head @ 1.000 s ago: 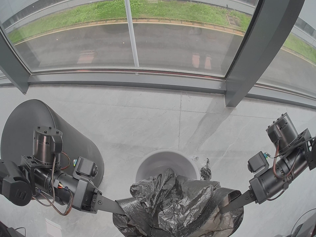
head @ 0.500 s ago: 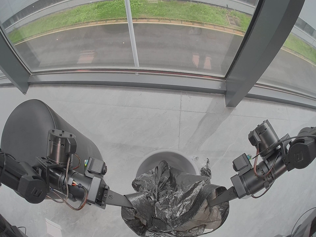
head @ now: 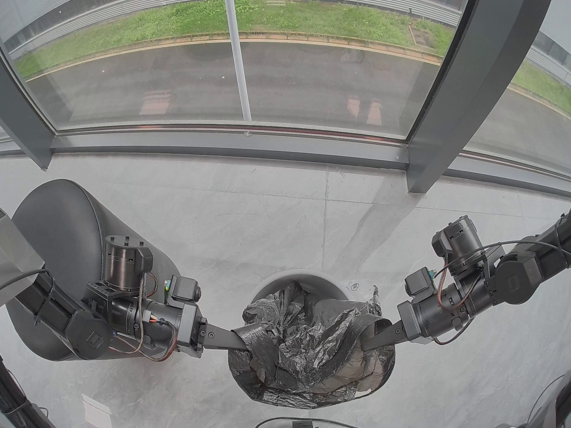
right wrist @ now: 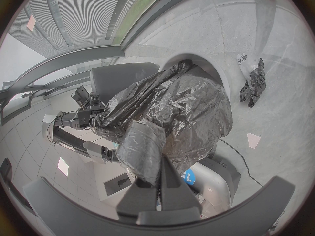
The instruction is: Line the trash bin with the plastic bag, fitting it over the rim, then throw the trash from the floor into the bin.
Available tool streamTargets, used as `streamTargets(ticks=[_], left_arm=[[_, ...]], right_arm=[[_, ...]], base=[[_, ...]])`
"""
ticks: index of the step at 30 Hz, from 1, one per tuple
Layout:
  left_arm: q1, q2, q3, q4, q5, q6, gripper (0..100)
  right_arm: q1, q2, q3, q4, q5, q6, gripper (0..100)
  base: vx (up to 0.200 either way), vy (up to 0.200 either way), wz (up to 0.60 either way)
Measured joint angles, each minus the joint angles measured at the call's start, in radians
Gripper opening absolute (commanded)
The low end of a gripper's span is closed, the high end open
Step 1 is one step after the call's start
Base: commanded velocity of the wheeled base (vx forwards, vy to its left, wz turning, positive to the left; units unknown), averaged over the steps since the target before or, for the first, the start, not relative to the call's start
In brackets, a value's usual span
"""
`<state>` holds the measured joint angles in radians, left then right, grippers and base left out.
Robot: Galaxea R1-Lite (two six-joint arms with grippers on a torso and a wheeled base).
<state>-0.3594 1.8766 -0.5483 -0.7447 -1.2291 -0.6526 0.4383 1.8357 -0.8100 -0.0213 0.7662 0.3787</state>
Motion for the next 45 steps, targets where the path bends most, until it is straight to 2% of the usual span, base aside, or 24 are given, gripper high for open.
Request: streamTargets(ticks=[12,22,34,42,45], left_arm=[[0.054,0.058,-0.024,-0.019,0.008,0.0,0],[0.079,0.029,-0.027,-0.019,0.01,0.0,0],[0.126,0.015,-0.044,-0.019,0.009,0.001,0],[0.131,0.049,-0.045,-0.023,0.01,0.007,0],[0.126,0.064,-0.043,-0.023,0.004,0.008,0]], right_arm=[[0.018,0.078,-0.04,-0.011,-0.059,-0.002,0],[0.062,0.114,-0.126,-0.01,-0.064,-0.002,0],[0.071,0.231,-0.243,-0.01,-0.073,-0.024,0],[0.066,0.269,-0.241,-0.01,-0.182,-0.058,0],[0.062,0.277,-0.225,-0.013,-0.2,-0.08,0]], base=[[0.0,0.0,0.0],[0.0,0.0,0.0],[0.0,0.0,0.0],[0.0,0.0,0.0],[0.0,0.0,0.0]])
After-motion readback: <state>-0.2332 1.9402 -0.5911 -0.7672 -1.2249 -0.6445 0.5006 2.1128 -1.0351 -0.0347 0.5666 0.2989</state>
